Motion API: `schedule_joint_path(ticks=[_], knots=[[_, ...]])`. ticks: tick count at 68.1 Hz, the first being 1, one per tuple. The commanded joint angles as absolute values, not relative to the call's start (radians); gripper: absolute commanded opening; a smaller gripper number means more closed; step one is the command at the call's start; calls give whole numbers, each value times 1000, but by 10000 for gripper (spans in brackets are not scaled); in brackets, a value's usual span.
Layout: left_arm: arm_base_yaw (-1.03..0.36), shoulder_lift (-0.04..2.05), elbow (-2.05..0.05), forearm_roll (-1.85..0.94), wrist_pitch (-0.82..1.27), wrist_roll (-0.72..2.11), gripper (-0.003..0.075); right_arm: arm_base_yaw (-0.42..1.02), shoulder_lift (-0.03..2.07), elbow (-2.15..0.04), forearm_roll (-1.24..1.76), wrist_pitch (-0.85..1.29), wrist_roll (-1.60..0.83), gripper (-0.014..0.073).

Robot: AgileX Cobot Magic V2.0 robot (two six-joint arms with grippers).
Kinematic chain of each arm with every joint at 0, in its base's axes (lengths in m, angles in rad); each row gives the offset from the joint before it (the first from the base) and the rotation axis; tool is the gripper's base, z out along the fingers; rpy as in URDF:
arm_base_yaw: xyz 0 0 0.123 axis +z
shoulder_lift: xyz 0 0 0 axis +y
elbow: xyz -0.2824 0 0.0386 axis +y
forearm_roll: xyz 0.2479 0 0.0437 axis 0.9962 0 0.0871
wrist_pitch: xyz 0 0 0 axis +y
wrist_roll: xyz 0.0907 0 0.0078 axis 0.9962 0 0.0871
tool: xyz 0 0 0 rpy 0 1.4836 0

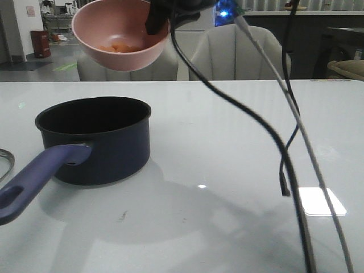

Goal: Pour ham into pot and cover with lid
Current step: 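Lift the pink bowl and carry it over the pot, then tilt the pink bowl to pour the carrot slices into the pot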

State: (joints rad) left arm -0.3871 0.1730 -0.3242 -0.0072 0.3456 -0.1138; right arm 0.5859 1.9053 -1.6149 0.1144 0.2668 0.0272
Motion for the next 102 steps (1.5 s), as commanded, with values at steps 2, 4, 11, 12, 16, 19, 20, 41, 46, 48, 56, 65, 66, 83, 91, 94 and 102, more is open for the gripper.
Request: schedule_joint_path(ticks=[2, 4, 11, 12, 16, 19, 20, 41, 46, 48, 56, 65, 66, 83, 91, 94, 102], knots=[[-396, 184, -351, -9, 261, -115, 531, 593, 1848, -1524, 107, -88, 31, 129], [-396, 184, -351, -9, 261, -115, 531, 596, 1848, -1479, 106, -166, 27, 129], [-396, 184, -351, -9, 261, -115, 531, 615, 1850, -1358, 81, -453, -34, 129], [-396, 184, -351, -9, 261, -115, 531, 618, 1852, -1344, 76, -487, -46, 129], [-396, 184, -351, -9, 261, -115, 531, 627, 1859, -1297, 57, -611, -95, 129], [-396, 184, -351, -9, 261, -115, 531, 635, 1871, -1268, 47, -699, -140, 129], [-396, 184, -351, -9, 261, -115, 531, 635, 1873, -1268, 47, -710, -148, 129], [-396, 184, -351, -9, 261, -115, 531, 714, 1993, -1251, 22, -941, -717, 129], [-396, 184, -351, -9, 261, -115, 531, 734, 2016, -1251, 22, -988, -861, 129], [-396, 184, -351, -9, 261, -115, 531, 741, 2025, -1251, 22, -1016, -922, 129], [-396, 184, -351, -9, 261, -115, 531, 756, 2058, -1251, 23, -1152, -1114, 129], [-396, 184, -351, -9, 261, -115, 531, 757, 2066, -1251, 23, -1240, -1148, 129], [-396, 184, -351, -9, 261, -115, 531, 757, 2067, -1251, 23, -1261, -1148, 129], [-396, 184, -351, -9, 261, -115, 531, 757, 2070, -1251, 34, -1287, -1137, 129], [-396, 184, -351, -9, 261, -115, 531, 757, 2065, -1252, 120, -1283, -883, 129], [-396, 184, -351, -9, 261, -115, 531, 757, 2061, -1252, 146, -1269, -788, 129], [-396, 184, -351, -9, 261, -115, 531, 756, 2028, -1252, 218, -1128, -421, 130]])
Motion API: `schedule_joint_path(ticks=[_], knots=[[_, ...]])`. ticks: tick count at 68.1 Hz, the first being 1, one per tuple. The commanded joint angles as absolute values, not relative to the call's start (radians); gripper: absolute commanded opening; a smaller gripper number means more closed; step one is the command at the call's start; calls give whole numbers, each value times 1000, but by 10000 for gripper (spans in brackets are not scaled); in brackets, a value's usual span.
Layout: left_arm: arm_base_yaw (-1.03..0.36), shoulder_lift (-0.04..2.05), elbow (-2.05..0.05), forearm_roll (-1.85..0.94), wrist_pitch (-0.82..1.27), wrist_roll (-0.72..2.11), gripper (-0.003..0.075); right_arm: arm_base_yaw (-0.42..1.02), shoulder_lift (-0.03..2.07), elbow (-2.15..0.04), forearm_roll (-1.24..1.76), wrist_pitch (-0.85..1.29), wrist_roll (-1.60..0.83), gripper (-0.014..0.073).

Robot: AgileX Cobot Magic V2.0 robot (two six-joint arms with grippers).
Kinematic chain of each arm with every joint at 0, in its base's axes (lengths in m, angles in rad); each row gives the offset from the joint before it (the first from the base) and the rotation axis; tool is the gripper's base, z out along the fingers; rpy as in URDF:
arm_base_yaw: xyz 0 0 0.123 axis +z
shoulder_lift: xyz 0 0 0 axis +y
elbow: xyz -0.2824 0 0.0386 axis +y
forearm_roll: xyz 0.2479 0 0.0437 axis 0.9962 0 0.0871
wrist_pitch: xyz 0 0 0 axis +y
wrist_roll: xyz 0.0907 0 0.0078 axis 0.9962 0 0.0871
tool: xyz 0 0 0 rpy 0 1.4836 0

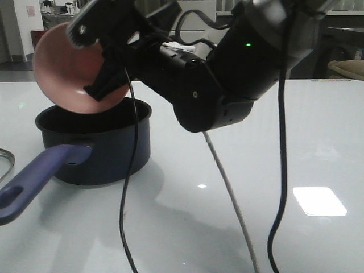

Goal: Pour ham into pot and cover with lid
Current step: 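Tilt the pink bowl to pour the carrot slices into the pot, then carry the empty bowl back and lower it onto the table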

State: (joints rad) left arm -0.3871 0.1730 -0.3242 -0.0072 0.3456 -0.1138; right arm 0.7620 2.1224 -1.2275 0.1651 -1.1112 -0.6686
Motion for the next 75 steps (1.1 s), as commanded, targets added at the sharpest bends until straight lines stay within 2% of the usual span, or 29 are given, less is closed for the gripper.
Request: schedule_joint_path(ticks=[1, 6, 12, 26, 47, 62, 75], knots=[[-396, 184, -351, -9, 261, -115, 531, 756, 2021, -1252, 220, -1097, -388, 130], [-396, 184, -351, -9, 261, -115, 531, 756, 1985, -1252, 220, -992, -227, 130], [-396, 184, -351, -9, 261, -115, 531, 756, 1937, -1252, 231, -847, -161, 130], [-396, 184, -351, -9, 261, -115, 531, 715, 1775, -1252, 288, -454, -185, 130], [-396, 184, -351, -9, 261, -115, 531, 467, 1566, -1252, 288, 189, -276, 130], [-396, 184, -351, -9, 261, -115, 531, 300, 1574, -1252, 293, 463, -266, 130], [-396, 184, -351, -9, 261, -115, 531, 210, 1623, -1251, 296, 530, -217, 130]])
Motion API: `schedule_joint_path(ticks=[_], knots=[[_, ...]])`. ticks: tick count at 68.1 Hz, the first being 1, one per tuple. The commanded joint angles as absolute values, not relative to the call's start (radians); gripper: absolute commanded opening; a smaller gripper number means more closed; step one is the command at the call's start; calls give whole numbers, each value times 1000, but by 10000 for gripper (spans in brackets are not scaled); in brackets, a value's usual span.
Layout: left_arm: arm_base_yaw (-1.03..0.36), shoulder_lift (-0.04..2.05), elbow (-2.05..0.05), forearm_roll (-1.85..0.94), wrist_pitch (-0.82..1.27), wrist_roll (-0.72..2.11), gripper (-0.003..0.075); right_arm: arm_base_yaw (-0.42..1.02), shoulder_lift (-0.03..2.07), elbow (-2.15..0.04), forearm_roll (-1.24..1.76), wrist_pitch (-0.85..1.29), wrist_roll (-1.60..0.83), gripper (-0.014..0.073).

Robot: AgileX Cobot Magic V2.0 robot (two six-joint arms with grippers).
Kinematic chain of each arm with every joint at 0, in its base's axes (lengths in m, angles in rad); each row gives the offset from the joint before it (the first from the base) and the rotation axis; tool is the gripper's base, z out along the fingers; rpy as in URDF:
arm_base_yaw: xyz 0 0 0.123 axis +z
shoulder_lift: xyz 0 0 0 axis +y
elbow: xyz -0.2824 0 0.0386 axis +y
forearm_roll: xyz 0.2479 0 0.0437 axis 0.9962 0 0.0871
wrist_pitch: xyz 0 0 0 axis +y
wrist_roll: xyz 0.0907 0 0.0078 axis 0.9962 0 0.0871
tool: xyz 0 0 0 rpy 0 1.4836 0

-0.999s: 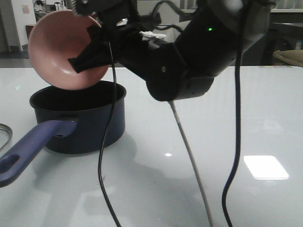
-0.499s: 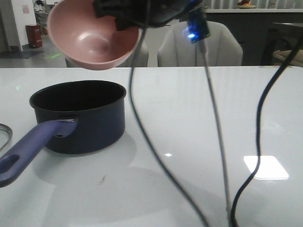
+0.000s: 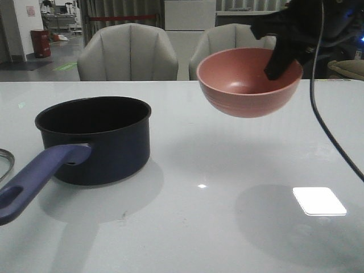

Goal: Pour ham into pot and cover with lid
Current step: 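Carry the empty bowl back and lower it onto the table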

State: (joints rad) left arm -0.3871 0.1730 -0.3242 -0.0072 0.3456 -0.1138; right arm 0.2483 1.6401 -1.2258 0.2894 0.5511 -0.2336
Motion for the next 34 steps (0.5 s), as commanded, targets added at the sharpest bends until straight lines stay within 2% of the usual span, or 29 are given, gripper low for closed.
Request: schedule_joint_path(ticks=[1, 34], knots=[[-396, 184, -351, -9, 261, -115, 531, 203, 1633, -1251, 296, 535, -211, 130], [-396, 184, -351, -9, 261, -115, 531, 178, 1787, -1251, 311, 567, -187, 130]])
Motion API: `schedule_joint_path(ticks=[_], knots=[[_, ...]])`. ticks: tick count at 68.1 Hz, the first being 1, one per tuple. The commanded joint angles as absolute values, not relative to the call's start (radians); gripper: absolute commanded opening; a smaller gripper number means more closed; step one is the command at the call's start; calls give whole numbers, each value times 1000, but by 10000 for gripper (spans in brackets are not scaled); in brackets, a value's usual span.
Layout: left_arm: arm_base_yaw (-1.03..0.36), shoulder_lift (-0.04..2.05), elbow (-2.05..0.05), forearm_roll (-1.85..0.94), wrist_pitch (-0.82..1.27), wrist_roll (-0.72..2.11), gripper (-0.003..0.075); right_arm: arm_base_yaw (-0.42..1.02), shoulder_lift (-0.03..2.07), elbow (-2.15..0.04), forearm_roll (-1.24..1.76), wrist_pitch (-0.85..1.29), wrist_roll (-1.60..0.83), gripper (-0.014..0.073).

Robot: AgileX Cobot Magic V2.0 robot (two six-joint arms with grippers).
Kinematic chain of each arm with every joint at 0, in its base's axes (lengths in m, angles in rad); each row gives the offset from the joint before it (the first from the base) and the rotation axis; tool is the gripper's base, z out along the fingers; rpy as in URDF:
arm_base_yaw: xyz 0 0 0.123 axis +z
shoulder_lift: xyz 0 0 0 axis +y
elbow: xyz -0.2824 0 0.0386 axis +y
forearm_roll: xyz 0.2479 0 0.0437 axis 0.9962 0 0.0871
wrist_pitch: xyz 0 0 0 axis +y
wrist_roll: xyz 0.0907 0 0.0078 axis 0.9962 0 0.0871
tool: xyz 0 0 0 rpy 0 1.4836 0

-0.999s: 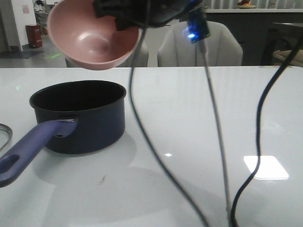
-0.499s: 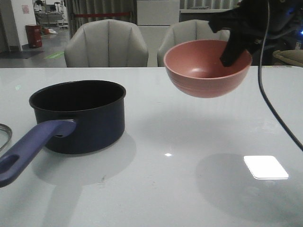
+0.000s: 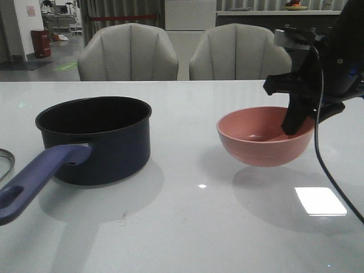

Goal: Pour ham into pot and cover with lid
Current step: 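Carry the empty bowl back and lower it onto the table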

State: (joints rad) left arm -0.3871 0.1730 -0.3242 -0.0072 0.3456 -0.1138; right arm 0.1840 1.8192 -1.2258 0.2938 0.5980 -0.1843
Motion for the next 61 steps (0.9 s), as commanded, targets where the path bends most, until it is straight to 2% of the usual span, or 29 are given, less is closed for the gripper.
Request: schedule_joint_path(ticks=[1, 10, 20, 27, 46, 61], knots=[[-396, 184, -351, -9, 261, -115, 531, 178, 1790, -1251, 311, 567, -187, 131], [-396, 184, -351, -9, 261, -115, 531, 178, 1803, -1251, 311, 568, -187, 196], [-396, 184, -351, -9, 261, -115, 531, 178, 1798, -1256, 279, 576, -189, 397], [-396, 184, -351, -9, 261, -115, 531, 178, 1777, -1256, 241, 583, -189, 481], [-396, 184, -351, -9, 261, -115, 531, 178, 1575, -1231, 206, 600, -197, 491], [-396, 184, -351, -9, 261, -115, 531, 191, 1295, -1020, 209, 375, -197, 491]])
